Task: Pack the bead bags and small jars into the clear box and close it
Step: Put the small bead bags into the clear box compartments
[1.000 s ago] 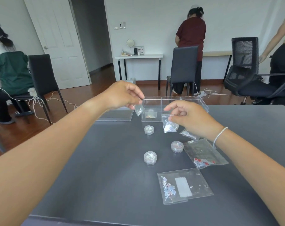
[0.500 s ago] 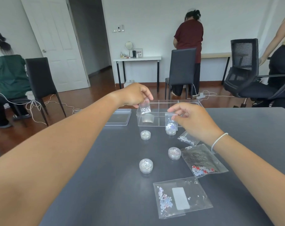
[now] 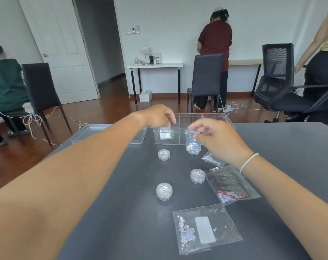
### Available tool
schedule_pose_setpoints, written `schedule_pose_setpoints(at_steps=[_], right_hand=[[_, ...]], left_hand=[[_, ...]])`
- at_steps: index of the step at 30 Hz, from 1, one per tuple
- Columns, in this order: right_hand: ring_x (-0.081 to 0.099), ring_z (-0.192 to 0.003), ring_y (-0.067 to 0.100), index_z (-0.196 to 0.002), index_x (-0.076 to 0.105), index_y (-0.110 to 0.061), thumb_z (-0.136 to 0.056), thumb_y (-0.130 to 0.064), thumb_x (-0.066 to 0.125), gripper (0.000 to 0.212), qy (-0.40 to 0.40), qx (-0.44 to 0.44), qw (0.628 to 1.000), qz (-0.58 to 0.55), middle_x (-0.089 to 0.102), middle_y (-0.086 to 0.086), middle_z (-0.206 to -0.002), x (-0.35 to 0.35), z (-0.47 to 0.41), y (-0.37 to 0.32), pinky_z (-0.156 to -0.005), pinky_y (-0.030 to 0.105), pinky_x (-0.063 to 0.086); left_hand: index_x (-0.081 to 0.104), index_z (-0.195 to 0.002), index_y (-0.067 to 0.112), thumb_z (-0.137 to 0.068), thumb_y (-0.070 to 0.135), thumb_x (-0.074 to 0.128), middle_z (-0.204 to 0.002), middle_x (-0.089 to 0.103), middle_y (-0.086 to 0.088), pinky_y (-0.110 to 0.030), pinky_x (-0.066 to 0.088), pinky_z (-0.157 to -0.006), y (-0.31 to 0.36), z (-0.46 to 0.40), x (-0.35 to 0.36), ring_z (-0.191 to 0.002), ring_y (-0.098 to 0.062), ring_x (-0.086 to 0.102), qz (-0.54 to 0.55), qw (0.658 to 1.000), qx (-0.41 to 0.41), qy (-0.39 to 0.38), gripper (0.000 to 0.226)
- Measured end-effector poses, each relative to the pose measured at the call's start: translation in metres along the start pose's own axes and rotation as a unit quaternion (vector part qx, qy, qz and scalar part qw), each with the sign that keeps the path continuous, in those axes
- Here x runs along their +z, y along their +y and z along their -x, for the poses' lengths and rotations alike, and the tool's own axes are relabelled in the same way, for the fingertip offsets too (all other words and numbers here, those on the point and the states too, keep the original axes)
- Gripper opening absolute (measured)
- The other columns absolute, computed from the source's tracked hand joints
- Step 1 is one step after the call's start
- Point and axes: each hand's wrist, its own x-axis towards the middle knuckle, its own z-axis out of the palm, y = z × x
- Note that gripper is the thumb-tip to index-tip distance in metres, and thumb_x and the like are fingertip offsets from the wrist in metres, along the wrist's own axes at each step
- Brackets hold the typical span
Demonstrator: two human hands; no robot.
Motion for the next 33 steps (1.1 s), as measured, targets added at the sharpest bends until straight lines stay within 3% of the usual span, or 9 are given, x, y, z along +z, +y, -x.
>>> schedule_pose_setpoints(at_steps=[3, 7, 13, 17, 21, 25, 30, 33], right_hand=[[0.048, -0.066, 0.001, -0.094, 0.064, -0.027, -0.085, -0.014, 0.057, 0.018, -0.005, 0.004, 1.0, 0.005, 0.055, -0.008, -0.08, 0.001, 0.0, 0.001, -0.061, 0.011, 0.038], [0.047, -0.066, 0.0, -0.094, 0.064, -0.027, -0.085, -0.013, 0.057, 0.018, -0.003, 0.009, 1.0, 0.004, 0.051, -0.014, -0.077, 0.001, 0.0, 0.002, -0.061, 0.01, 0.037], [0.048, -0.069, 0.001, -0.096, 0.063, -0.028, -0.085, -0.013, 0.058, 0.02, -0.004, 0.015, 1.0, -0.013, 0.054, -0.007, -0.08, 0.0, 0.0, 0.003, -0.061, 0.011, 0.036], [0.051, -0.07, 0.004, -0.095, 0.063, -0.029, -0.085, -0.012, 0.058, 0.02, -0.005, 0.02, 0.999, -0.029, 0.06, 0.001, -0.088, 0.001, 0.0, 0.003, -0.06, 0.009, 0.037], [0.051, -0.069, 0.001, -0.095, 0.063, -0.027, -0.084, -0.011, 0.059, 0.02, 0.009, 0.026, 0.999, -0.034, 0.063, 0.005, -0.095, 0.002, -0.003, 0.002, -0.059, -0.002, 0.037], [0.051, -0.071, -0.001, -0.092, 0.061, -0.027, -0.084, -0.011, 0.06, 0.018, 0.024, 0.02, 0.999, -0.041, 0.066, 0.006, -0.097, 0.004, -0.013, -0.004, -0.062, 0.001, 0.037], [0.058, -0.081, 0.013, -0.094, 0.062, -0.023, -0.083, -0.011, 0.061, 0.016, 0.045, 0.02, 0.998, -0.035, 0.068, 0.01, -0.096, 0.01, -0.04, -0.013, -0.057, 0.002, 0.039], [0.056, -0.071, 0.012, -0.088, 0.062, -0.024, -0.082, -0.01, 0.06, 0.016, 0.049, 0.025, 0.998, -0.023, 0.068, 0.008, -0.094, 0.015, -0.059, -0.02, -0.057, 0.014, 0.041]], left_hand=[[0.061, -0.094, 0.027, -0.084, 0.001, 0.04, -0.097, 0.054, 0.0, -0.023, 0.039, -0.055, 0.0, 0.0, -0.002, -0.069, -0.017, 0.052, -0.016, 1.0, -0.009, -0.022, 0.035], [0.06, -0.11, 0.027, -0.085, 0.001, 0.039, -0.104, 0.06, -0.002, -0.023, 0.043, -0.071, -0.003, 0.0, 0.001, -0.097, -0.019, 0.058, -0.009, 0.999, -0.007, -0.031, 0.042], [0.06, -0.116, 0.023, -0.085, -0.001, 0.039, -0.115, 0.062, 0.0, -0.019, 0.038, -0.084, -0.01, 0.017, 0.002, -0.096, -0.007, 0.053, 0.044, 0.997, 0.025, 0.064, 0.045], [0.064, -0.11, 0.022, -0.088, 0.006, 0.046, -0.099, 0.058, 0.001, -0.02, 0.042, -0.081, -0.016, 0.045, 0.007, -0.082, -0.011, 0.054, 0.083, 0.981, 0.064, 0.161, 0.033], [0.068, -0.1, 0.021, -0.086, 0.006, 0.05, -0.096, 0.056, 0.007, -0.002, 0.037, -0.07, -0.022, 0.077, 0.021, -0.085, -0.011, 0.054, 0.126, 0.966, 0.091, 0.208, 0.027], [0.066, -0.09, 0.033, -0.085, 0.015, 0.056, -0.097, 0.059, 0.008, -0.001, 0.034, -0.068, -0.027, 0.098, 0.034, -0.085, -0.007, 0.055, 0.148, 0.968, 0.093, 0.18, 0.021], [0.062, -0.086, 0.039, -0.08, 0.03, 0.064, -0.098, 0.059, 0.016, -0.011, 0.037, -0.07, -0.027, 0.102, 0.042, -0.087, -0.003, 0.054, 0.161, 0.974, 0.085, 0.136, 0.01], [0.061, -0.088, 0.04, -0.075, 0.04, 0.066, -0.095, 0.055, 0.025, -0.012, 0.036, -0.07, -0.027, 0.102, 0.047, -0.091, 0.001, 0.051, 0.146, 0.979, 0.09, 0.109, 0.013]])
